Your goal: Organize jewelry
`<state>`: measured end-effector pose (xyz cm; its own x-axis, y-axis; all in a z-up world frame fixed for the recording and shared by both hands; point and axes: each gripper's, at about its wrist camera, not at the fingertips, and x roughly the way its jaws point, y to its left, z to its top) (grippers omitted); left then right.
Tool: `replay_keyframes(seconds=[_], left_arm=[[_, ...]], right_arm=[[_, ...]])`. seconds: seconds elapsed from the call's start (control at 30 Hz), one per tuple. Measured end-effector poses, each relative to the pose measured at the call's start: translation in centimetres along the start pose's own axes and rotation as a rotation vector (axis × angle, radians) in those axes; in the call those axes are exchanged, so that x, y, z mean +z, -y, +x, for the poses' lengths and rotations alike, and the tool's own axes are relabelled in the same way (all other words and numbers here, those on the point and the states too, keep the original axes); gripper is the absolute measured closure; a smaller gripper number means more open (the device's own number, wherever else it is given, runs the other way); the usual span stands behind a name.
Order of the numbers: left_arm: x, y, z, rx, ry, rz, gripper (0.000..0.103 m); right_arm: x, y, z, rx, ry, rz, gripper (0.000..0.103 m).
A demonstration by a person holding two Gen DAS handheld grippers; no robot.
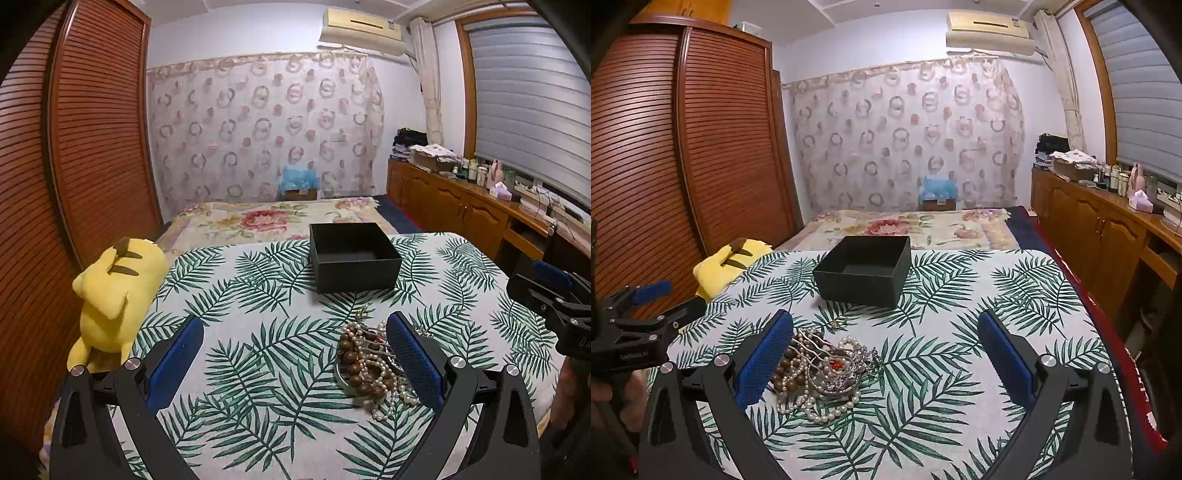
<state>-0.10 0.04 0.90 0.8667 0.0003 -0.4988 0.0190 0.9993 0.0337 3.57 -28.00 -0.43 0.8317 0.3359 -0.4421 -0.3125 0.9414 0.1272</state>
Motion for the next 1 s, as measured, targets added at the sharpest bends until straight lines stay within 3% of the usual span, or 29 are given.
replay_keyframes(seconds=[1.0], left_arm=[[0.35,0.30,-0.39,-0.006,0.011,-0.005,0.007]], right_arm=[[0.02,-0.02,-0.16,0.000,0.006,-0.001,0.002]])
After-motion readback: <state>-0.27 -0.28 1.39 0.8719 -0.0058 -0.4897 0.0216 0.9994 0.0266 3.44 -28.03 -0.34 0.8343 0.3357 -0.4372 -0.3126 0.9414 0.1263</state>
